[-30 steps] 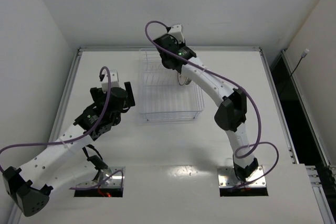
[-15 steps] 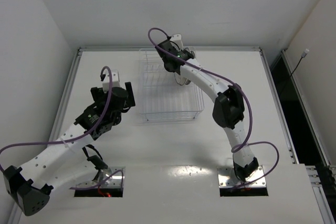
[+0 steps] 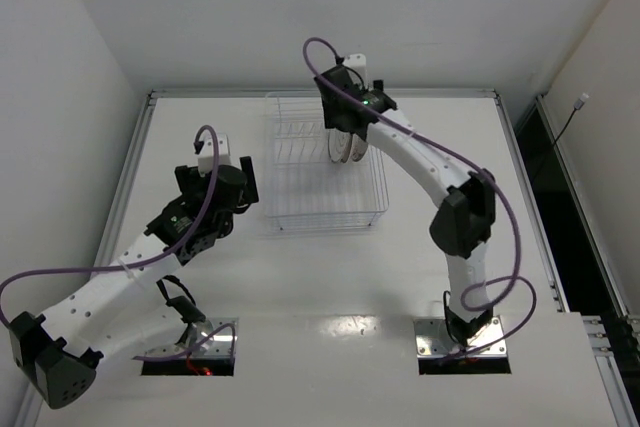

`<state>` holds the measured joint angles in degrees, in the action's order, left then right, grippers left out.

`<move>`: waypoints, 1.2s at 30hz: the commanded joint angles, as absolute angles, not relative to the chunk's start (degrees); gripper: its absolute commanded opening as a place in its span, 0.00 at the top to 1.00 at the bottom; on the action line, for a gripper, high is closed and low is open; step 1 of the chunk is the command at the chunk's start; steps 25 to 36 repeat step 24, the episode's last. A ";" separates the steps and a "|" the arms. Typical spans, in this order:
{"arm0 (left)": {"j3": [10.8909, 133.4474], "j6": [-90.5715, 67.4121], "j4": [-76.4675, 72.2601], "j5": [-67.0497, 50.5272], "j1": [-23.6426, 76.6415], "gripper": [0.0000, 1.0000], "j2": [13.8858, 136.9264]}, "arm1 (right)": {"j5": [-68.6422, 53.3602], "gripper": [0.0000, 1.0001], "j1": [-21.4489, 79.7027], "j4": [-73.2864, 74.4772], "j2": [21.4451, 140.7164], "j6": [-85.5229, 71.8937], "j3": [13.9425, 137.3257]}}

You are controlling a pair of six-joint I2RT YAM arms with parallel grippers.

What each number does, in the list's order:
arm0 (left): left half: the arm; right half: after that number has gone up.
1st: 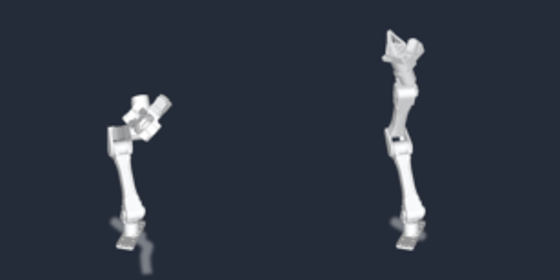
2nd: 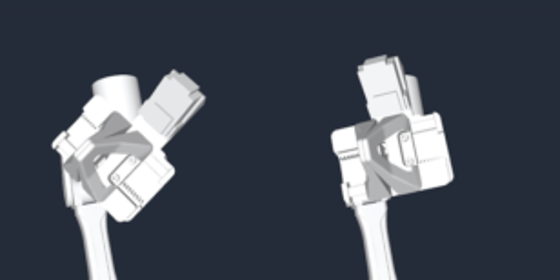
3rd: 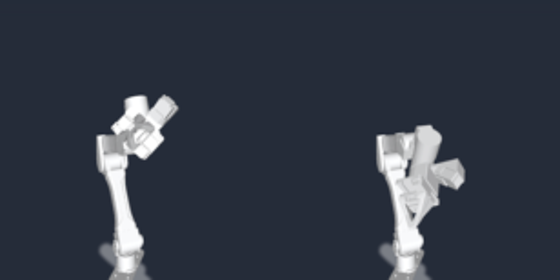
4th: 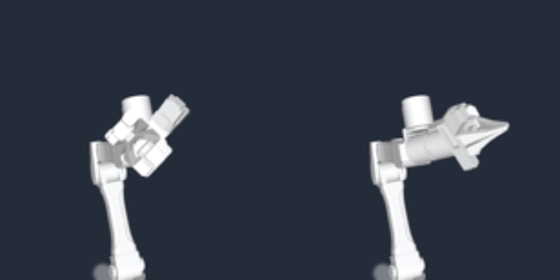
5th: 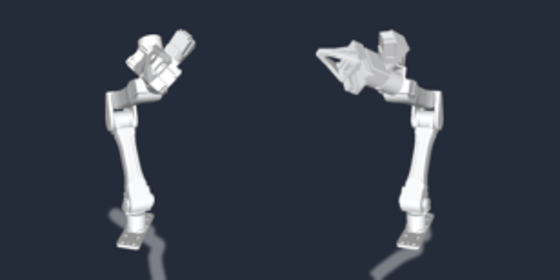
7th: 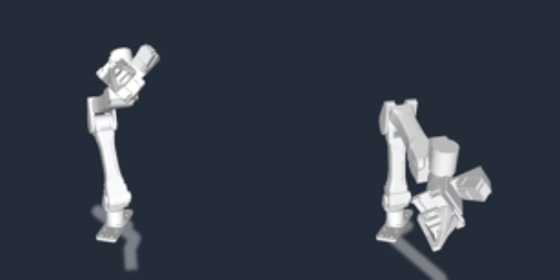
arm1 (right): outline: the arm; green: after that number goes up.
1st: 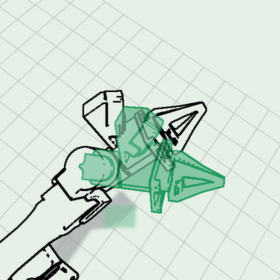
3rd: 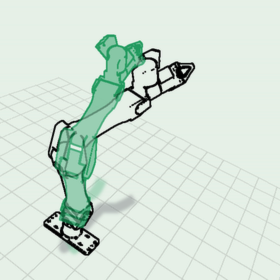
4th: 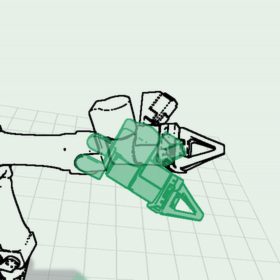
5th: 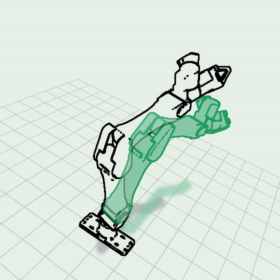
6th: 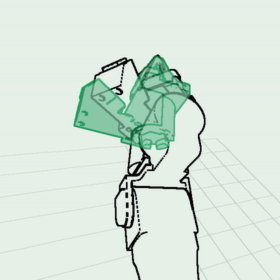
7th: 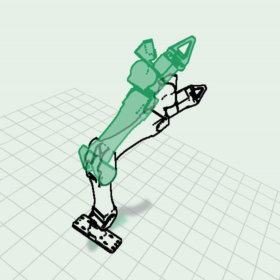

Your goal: Load the plates into the dish rack

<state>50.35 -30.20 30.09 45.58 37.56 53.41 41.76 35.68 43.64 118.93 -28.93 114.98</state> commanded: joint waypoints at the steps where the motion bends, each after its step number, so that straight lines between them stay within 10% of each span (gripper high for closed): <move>1: 50.45 -29.53 28.21 47.37 37.18 0.00 53.17 | 42.02 0.11 34.54 40.61 106.36 -28.13 114.43; 2: 50.45 -29.53 28.21 47.37 37.18 0.00 53.17 | 42.01 0.00 33.76 40.61 103.82 -27.43 113.82; 36: 50.45 -31.11 29.79 50.18 37.18 0.00 56.07 | 31.73 0.00 22.59 39.99 91.58 -26.46 101.60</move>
